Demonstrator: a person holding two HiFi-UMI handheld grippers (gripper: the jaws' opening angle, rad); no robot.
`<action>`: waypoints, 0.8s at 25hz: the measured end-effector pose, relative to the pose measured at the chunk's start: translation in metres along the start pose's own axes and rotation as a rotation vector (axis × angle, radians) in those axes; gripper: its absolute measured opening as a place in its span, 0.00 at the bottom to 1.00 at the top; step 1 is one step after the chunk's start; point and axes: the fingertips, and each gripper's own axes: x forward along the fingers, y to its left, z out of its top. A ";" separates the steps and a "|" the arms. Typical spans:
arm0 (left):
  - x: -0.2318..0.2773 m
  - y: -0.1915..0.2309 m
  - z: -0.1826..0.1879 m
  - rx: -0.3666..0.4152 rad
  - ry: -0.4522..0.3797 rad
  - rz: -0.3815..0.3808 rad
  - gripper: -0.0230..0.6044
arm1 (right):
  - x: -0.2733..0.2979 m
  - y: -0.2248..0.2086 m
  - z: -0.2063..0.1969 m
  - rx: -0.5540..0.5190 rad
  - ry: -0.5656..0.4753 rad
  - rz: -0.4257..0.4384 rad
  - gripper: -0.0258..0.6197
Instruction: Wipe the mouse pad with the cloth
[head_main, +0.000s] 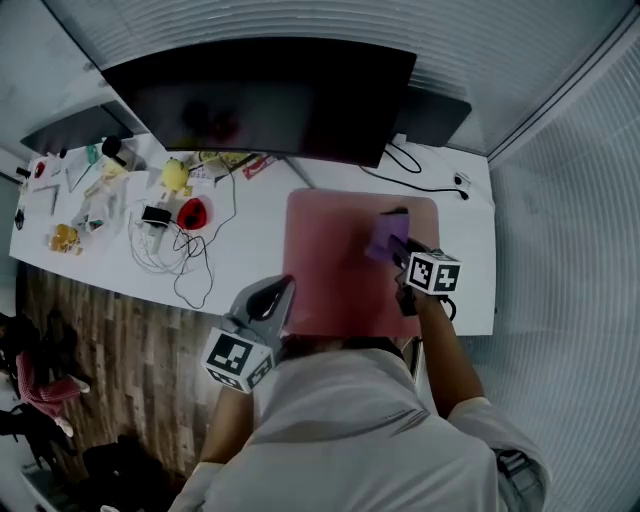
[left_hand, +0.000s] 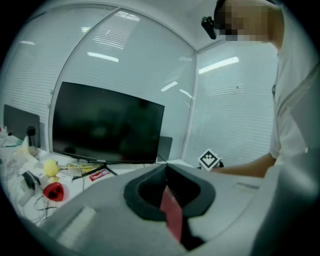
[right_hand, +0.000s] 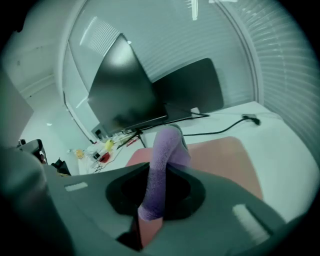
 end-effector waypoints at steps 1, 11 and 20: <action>-0.013 0.009 -0.001 -0.002 0.001 0.014 0.04 | 0.013 0.022 -0.006 -0.006 0.013 0.035 0.12; -0.125 0.090 -0.020 -0.011 0.038 0.150 0.04 | 0.123 0.210 -0.064 -0.089 0.130 0.285 0.12; -0.142 0.110 -0.033 -0.010 0.041 0.124 0.04 | 0.158 0.198 -0.098 -0.130 0.211 0.132 0.12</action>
